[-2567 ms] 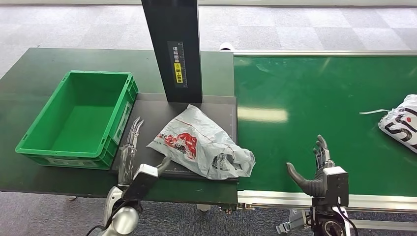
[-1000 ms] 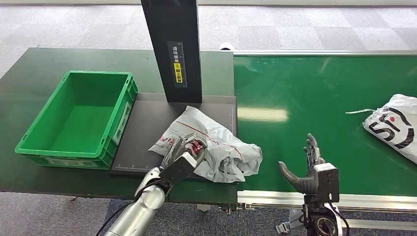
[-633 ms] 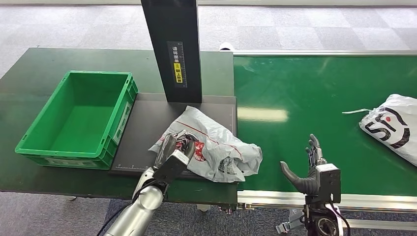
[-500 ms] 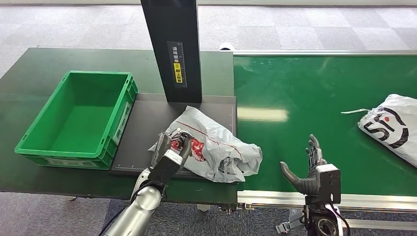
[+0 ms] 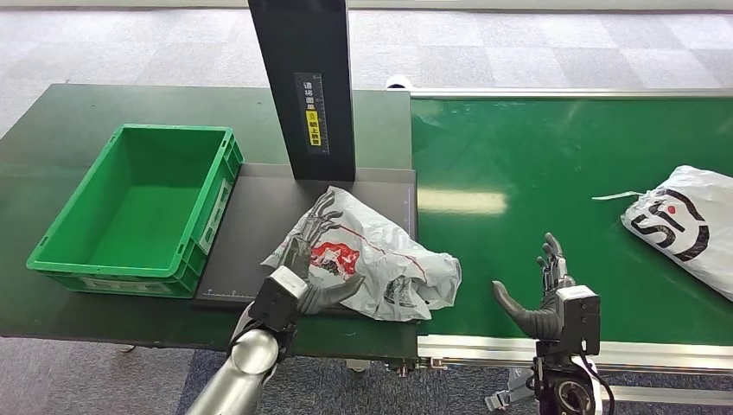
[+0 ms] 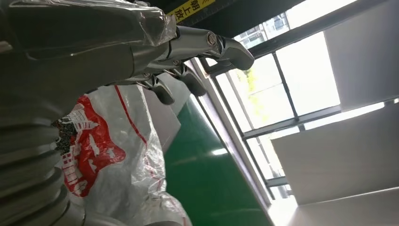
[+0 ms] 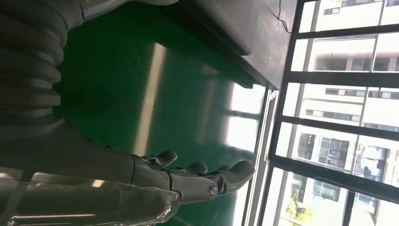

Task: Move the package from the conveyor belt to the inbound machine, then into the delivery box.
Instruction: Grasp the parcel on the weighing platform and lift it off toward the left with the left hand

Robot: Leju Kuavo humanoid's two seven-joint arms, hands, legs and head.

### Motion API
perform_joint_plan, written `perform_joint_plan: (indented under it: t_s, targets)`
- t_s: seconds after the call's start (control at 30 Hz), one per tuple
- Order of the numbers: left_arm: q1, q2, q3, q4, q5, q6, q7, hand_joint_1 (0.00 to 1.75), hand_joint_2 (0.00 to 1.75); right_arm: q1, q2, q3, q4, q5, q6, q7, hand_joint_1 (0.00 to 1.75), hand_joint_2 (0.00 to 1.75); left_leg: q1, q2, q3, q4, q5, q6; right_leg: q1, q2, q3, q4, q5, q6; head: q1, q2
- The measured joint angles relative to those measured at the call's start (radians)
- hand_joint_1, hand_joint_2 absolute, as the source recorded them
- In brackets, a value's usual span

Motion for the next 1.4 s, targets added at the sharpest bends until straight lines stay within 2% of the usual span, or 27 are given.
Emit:
perform_joint_plan:
  t_s: [0.17, 0.37, 0.6, 0.93, 0.97, 1.07, 1.1, 1.23, 1.4]
  targets:
    - [-0.044, 0.000, -0.106, 0.100, -0.354, 0.064, 0.230, 0.00, 1.75, -0.001, 0.005, 0.000, 0.002, 0.011, 0.009, 0.000, 0.00, 1.75, 0.000, 0.000, 0.000, 0.000, 0.000, 0.000, 0.000, 0.000, 0.000, 0.000, 0.000, 0.000, 0.000, 0.000]
    - [-0.108, -0.023, -0.176, 0.290, -0.539, 0.067, 0.348, 0.00, 1.75, -0.006, 0.014, -0.007, 0.011, 0.023, 0.020, -0.003, 0.00, 1.75, 0.000, 0.000, 0.000, 0.000, 0.000, 0.000, 0.000, 0.000, 0.000, 0.000, 0.000, 0.000, 0.000, 0.000]
    - [-0.150, -0.039, -0.187, 0.393, -0.569, 0.073, 0.372, 0.00, 1.75, -0.008, 0.020, -0.016, 0.016, 0.023, 0.026, -0.003, 0.00, 1.75, 0.000, 0.000, 0.000, 0.000, 0.000, 0.000, 0.000, 0.000, 0.000, 0.000, 0.000, 0.000, 0.000, 0.000]
    - [-0.167, -0.046, -0.188, 0.428, -0.571, 0.074, 0.373, 0.00, 1.75, -0.010, 0.023, -0.022, 0.021, 0.023, 0.026, -0.003, 0.00, 1.75, 0.000, 0.000, 0.002, 0.000, 0.000, 0.000, 0.000, 0.000, 0.002, 0.000, 0.000, 0.000, 0.000, 0.000]
    - [-0.167, -0.046, -0.188, 0.429, -0.572, 0.073, 0.373, 0.35, 1.75, -0.011, 0.023, -0.023, 0.021, 0.023, 0.027, -0.003, 0.00, 1.75, 0.000, 0.000, 0.002, 0.000, 0.000, 0.000, 0.000, 0.000, 0.002, 0.000, 0.000, 0.000, 0.000, 0.000]
    - [-0.169, -0.047, -0.187, 0.431, -0.570, 0.061, 0.371, 1.65, 1.75, -0.013, 0.024, -0.024, 0.024, 0.024, 0.031, -0.003, 0.00, 1.75, 0.000, 0.000, 0.002, 0.000, 0.000, 0.000, 0.000, 0.000, 0.002, 0.000, 0.000, 0.000, 0.000, 0.000]
    - [-0.170, -0.047, -0.185, 0.431, -0.566, 0.057, 0.366, 1.74, 1.75, -0.015, 0.024, -0.024, 0.026, 0.025, 0.032, -0.003, 0.00, 1.75, 0.000, 0.000, 0.002, 0.000, 0.000, 0.000, 0.000, 0.000, 0.002, 0.000, 0.000, 0.000, 0.000, 0.000]
    - [-0.162, -0.045, -0.166, 0.414, -0.533, 0.080, 0.321, 1.75, 1.75, -0.021, 0.025, -0.025, 0.032, 0.030, 0.035, -0.003, 0.00, 1.75, 0.000, 0.000, 0.002, 0.000, 0.000, 0.000, 0.000, 0.000, 0.003, 0.000, 0.000, 0.000, 0.000, 0.000]
    - [-0.116, -0.038, -0.121, 0.334, -0.437, 0.114, 0.235, 1.75, 1.75, -0.022, 0.027, -0.025, 0.033, 0.033, 0.038, -0.001, 0.00, 1.75, 0.000, 0.000, 0.001, 0.000, 0.000, 0.000, 0.000, 0.000, 0.002, 0.000, 0.000, 0.000, 0.000, 0.000]
